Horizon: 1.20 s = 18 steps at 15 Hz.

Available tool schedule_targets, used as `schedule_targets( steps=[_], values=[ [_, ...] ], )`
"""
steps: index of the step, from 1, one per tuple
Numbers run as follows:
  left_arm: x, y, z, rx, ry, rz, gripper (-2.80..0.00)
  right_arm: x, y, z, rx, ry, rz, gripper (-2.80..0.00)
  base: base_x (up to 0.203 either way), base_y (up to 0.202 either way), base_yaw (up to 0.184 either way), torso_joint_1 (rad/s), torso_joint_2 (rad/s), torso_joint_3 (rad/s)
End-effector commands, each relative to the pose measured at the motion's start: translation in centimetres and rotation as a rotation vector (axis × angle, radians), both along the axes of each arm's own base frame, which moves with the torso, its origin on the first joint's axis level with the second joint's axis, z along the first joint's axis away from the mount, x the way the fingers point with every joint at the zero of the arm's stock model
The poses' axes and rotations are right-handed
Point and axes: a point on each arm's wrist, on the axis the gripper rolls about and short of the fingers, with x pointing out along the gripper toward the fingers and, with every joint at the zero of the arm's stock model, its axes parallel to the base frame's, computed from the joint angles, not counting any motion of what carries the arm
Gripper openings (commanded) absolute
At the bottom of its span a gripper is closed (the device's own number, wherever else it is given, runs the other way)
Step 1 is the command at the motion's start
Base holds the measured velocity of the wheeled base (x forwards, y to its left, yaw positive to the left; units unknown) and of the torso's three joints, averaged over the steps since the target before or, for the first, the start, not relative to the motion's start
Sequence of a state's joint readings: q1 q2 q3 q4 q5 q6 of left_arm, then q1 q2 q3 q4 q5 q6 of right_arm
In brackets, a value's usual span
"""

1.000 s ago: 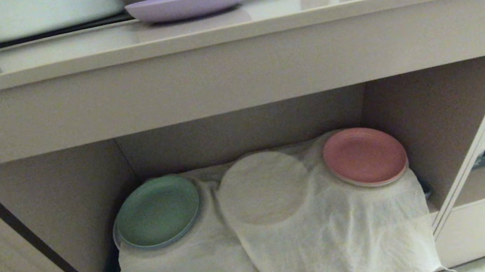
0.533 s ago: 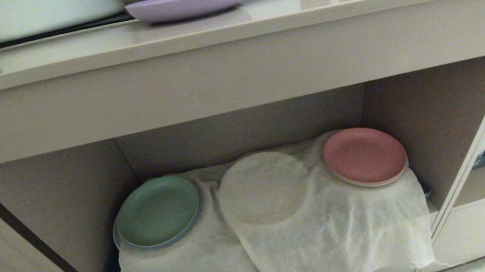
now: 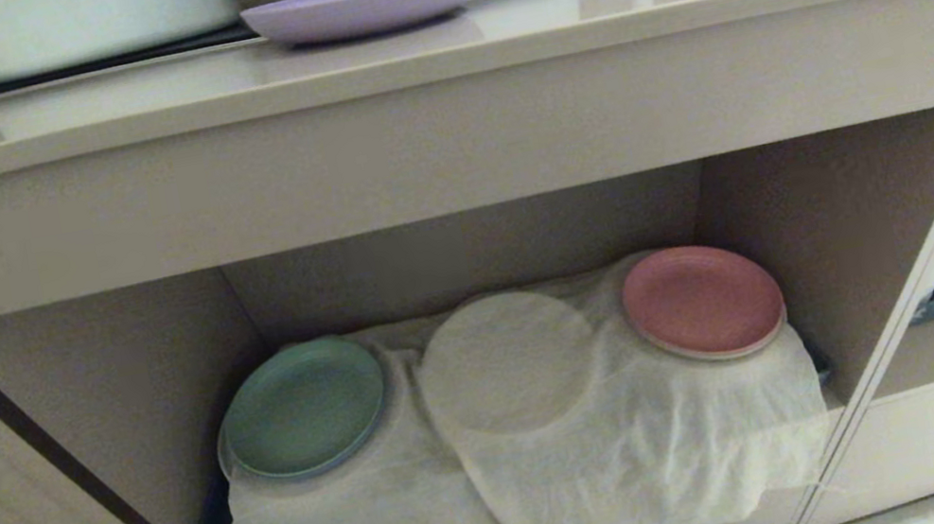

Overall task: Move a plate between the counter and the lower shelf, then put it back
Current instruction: Pick up the plate

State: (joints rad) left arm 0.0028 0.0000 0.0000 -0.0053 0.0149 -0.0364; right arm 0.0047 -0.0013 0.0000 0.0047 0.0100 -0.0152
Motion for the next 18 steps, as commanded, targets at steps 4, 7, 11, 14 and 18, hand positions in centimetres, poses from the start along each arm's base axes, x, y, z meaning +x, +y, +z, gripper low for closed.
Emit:
schedule_targets(
  steps=[4, 7, 11, 14, 18],
  values=[
    [0.00, 0.00, 0.01, 0.000, -0.001, 0.001, -2.80, 0.01, 0.00, 0.00, 0.000, 0.001, 0.002, -2.80, 0.000, 0.000, 0.000, 0.000, 0.00, 0.000],
    [0.00, 0.00, 0.01, 0.000, -0.001, 0.001, -2.80, 0.01, 0.00, 0.00, 0.000, 0.001, 0.001, -2.80, 0.000, 0.000, 0.000, 0.000, 0.00, 0.000],
    [0.00, 0.00, 0.01, 0.000, -0.001, 0.001, -2.80, 0.01, 0.00, 0.00, 0.000, 0.001, 0.001, -2.80, 0.000, 0.000, 0.000, 0.000, 0.00, 0.000],
    [0.00, 0.00, 0.01, 0.000, -0.001, 0.001, -2.80, 0.01, 0.00, 0.00, 0.000, 0.001, 0.001, -2.80, 0.000, 0.000, 0.000, 0.000, 0.00, 0.000],
    [0.00, 0.00, 0.01, 0.000, -0.001, 0.001, -2.80, 0.01, 0.00, 0.00, 0.000, 0.001, 0.001, -2.80, 0.000, 0.000, 0.000, 0.000, 0.00, 0.000]
  ],
)
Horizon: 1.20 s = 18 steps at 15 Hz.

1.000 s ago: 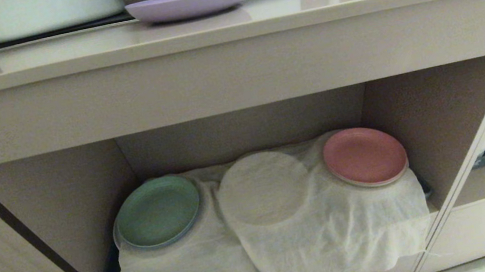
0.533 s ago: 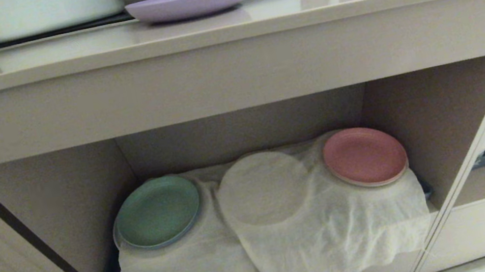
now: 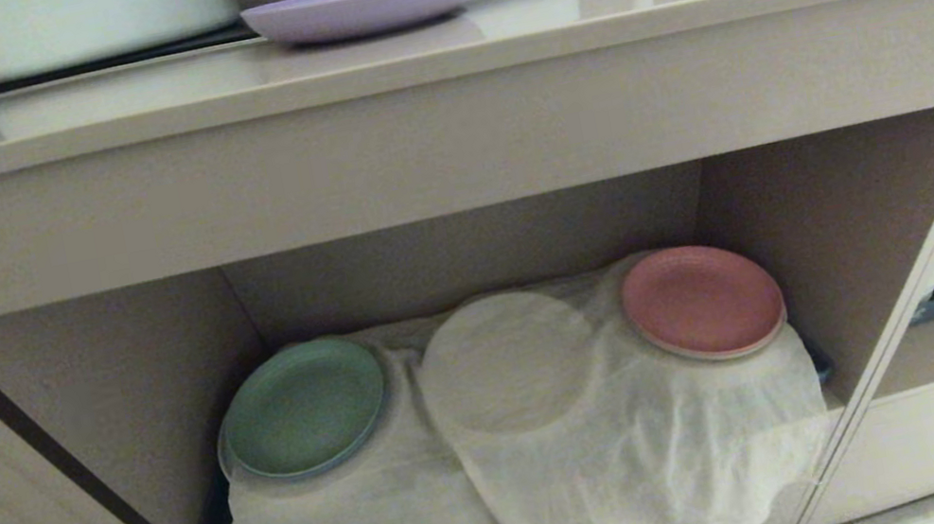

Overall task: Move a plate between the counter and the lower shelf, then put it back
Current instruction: Pick up the plate

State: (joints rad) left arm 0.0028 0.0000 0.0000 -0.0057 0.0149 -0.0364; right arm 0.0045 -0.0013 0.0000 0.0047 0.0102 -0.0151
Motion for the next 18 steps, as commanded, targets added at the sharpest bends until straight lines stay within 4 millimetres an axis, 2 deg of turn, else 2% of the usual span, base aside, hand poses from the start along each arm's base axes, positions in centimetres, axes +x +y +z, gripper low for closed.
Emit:
schedule_targets(
  steps=[1, 11, 15, 18],
  values=[
    [0.00, 0.00, 0.00, 0.000, 0.000, 0.001, -2.80, 0.01, 0.00, 0.00, 0.000, 0.001, 0.001, -2.80, 0.000, 0.000, 0.000, 0.000, 0.00, 0.000],
    [0.00, 0.00, -0.01, 0.000, 0.001, 0.001, -2.80, 0.01, 0.00, 0.00, -0.016, 0.001, -0.001, -2.80, 0.000, 0.000, 0.000, 0.002, -0.01, -0.002],
    [0.00, 0.00, 0.00, 0.000, 0.000, 0.001, -2.80, 0.01, 0.00, 0.00, -0.019, 0.001, -0.001, -2.80, 0.000, 0.000, 0.000, 0.058, -0.23, -0.256],
    [0.00, 0.00, 0.00, 0.000, 0.000, 0.001, -2.80, 0.01, 0.00, 0.00, -0.019, 0.001, 0.000, -2.80, 0.000, 0.000, 0.000, 0.182, -0.55, -0.294]
  ],
)
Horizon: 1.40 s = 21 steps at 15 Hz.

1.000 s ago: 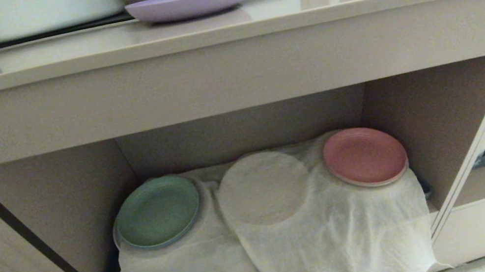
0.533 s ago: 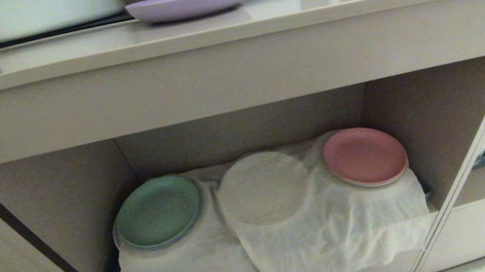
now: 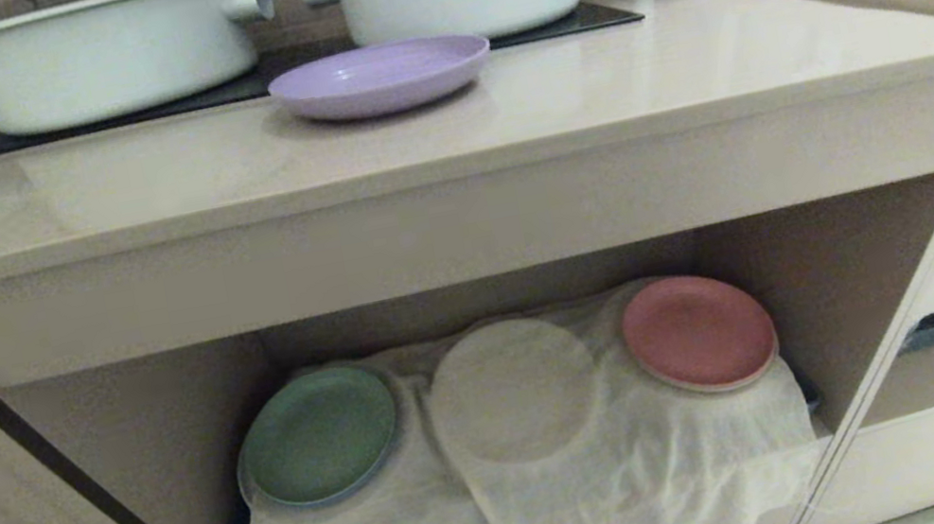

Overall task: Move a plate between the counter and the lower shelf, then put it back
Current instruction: Pick up the plate

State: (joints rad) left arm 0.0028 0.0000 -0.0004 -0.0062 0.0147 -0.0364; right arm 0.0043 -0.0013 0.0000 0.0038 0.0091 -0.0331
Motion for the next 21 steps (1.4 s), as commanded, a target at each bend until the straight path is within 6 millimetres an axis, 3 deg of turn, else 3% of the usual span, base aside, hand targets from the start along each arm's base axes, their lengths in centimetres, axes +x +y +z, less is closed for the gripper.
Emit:
schedule_targets(
  steps=[1, 21],
  values=[
    [0.00, 0.00, -0.01, 0.000, 0.000, 0.001, -2.80, 0.01, 0.00, 0.00, 0.000, 0.002, 0.001, -2.80, 0.000, 0.000, 0.000, 0.173, -0.49, -0.293],
    [0.00, 0.00, -0.03, 0.001, 0.002, 0.001, -2.80, 0.01, 0.00, 0.00, -0.002, 0.002, 0.001, -2.80, 0.000, 0.000, 0.000, 0.218, -0.50, -0.285]
  ],
)
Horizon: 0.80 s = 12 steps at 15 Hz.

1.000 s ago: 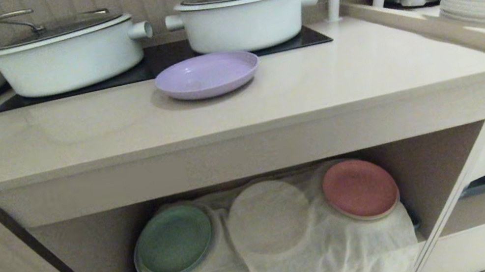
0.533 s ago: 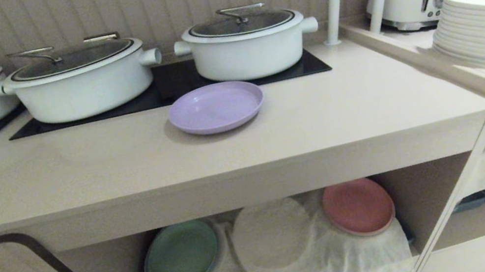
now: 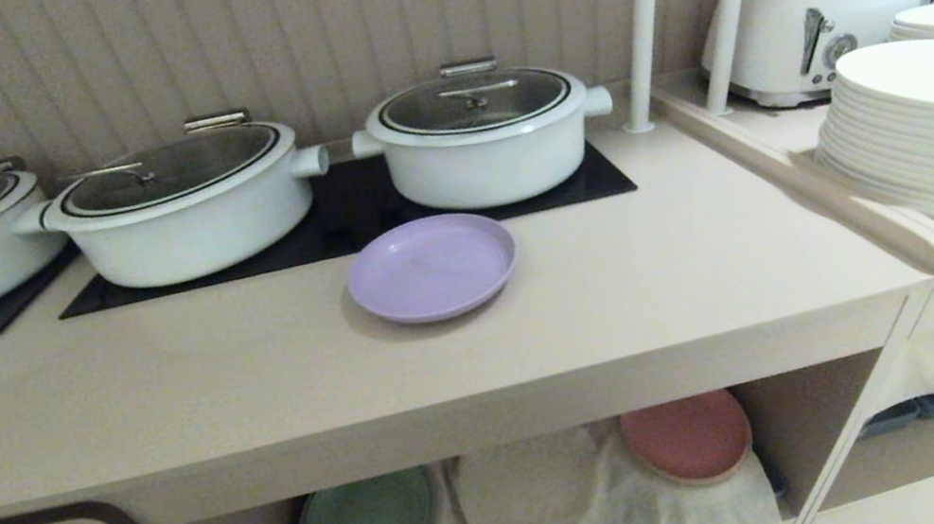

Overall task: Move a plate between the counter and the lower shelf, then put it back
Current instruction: Pick up the plate

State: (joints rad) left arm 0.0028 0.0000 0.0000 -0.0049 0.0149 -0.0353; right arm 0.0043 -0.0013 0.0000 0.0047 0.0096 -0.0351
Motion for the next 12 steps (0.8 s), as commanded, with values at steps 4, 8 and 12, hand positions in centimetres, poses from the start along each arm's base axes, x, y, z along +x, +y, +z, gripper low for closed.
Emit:
schedule_targets(
  steps=[4, 8, 12],
  values=[
    [0.00, 0.00, 0.00, 0.000, 0.000, 0.001, -2.80, 0.01, 0.00, 0.00, 0.000, 0.001, 0.000, -2.80, 0.000, 0.000, 0.000, 0.273, -0.59, -0.311],
    [0.00, 0.00, 0.00, 0.000, 0.000, 0.001, -2.80, 0.01, 0.00, 0.00, 0.001, 0.001, 0.000, -2.80, 0.000, 0.000, 0.000, 0.263, -0.54, -0.282],
    [0.00, 0.00, 0.00, 0.000, 0.000, 0.001, -2.80, 0.01, 0.00, 0.00, 0.000, 0.001, 0.000, -2.80, 0.000, 0.000, 0.000, 0.174, -0.36, -0.184]
  ],
)
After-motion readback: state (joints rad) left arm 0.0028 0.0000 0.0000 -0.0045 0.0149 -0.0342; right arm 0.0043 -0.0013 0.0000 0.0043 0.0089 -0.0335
